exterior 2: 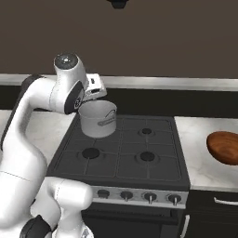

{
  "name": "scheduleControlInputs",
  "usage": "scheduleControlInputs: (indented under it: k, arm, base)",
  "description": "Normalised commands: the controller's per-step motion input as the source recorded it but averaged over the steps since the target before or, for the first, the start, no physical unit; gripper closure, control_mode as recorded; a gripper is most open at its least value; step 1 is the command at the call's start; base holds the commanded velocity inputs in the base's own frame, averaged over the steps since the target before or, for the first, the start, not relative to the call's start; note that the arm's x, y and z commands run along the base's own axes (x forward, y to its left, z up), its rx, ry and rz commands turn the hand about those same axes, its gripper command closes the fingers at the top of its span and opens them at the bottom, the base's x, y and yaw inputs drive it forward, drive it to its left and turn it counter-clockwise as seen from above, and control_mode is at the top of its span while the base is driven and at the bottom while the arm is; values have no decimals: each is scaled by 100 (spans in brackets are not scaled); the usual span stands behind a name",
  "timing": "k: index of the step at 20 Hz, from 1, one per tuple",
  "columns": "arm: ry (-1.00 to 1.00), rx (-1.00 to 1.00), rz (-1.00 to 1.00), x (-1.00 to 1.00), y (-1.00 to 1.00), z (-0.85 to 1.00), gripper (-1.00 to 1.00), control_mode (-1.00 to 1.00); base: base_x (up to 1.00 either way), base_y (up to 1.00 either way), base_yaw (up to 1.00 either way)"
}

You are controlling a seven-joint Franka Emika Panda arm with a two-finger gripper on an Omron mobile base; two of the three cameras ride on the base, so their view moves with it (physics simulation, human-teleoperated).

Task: Open the cabinet and move the ladle to the pot. Then close the cabinet.

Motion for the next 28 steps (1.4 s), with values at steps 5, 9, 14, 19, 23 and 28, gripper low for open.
scheduleControlInputs:
  k: [5,9,14,19,23,28]
  arm:
    - [14,1,-31,-100,-44,2,-100,-100]
    - [13,12,-24,-100,-3,15,-100,-100]
    - [13,21,-15,-98,0,17,-100,-100]
    - [2,28,-1,-85,0,0,-100,-100]
    - [-3,11,0,-54,0,0,-100,-100]
    - [-9,0,-2,-50,0,-1,-100,100]
  base:
    - [0,0,0]
    - [0,0,0]
    - [0,0,0]
    - [0,0,0]
    - [0,0,0]
    - [-40,-9,-4]
